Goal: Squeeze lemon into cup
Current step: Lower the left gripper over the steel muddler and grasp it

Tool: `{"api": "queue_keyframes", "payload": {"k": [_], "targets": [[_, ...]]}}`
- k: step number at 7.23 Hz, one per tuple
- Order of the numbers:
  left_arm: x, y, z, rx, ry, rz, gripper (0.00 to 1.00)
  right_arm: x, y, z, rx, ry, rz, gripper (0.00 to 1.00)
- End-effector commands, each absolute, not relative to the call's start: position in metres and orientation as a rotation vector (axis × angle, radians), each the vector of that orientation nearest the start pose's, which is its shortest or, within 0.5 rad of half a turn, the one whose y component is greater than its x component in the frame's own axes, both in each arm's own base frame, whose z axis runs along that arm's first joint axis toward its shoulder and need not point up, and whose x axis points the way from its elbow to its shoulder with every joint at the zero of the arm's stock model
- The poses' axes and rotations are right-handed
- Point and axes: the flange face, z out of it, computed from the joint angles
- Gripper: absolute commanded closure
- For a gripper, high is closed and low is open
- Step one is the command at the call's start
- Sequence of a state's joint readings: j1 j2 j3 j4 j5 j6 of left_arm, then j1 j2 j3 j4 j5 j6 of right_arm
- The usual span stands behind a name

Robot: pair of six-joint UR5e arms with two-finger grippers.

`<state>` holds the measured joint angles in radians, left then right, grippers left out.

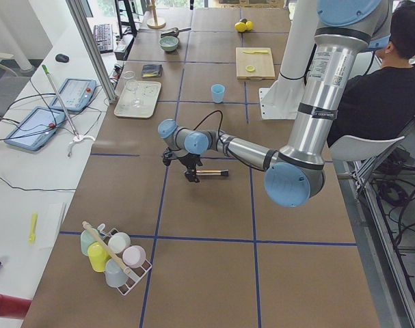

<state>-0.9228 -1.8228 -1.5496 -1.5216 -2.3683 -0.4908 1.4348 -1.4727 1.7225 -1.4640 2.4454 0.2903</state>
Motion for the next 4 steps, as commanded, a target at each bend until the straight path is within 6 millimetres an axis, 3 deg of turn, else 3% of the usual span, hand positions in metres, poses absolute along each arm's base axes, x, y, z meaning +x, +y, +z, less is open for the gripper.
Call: {"api": "queue_keyframes", "payload": {"k": [1, 4], "targets": [[0.3138, -0.5153, 0.5283, -0.278, 0.764, 0.219, 0.0, -0.0164, -0.5433, 0.5169, 0.144, -0.913, -0.023, 0.0], [0.3122, -0.5144, 0.5306, -0.28, 0.766, 0.219, 0.0, -0.0158, -0.5442, 0.5144, 0.149, -0.915, -0.026, 0.0]]}}
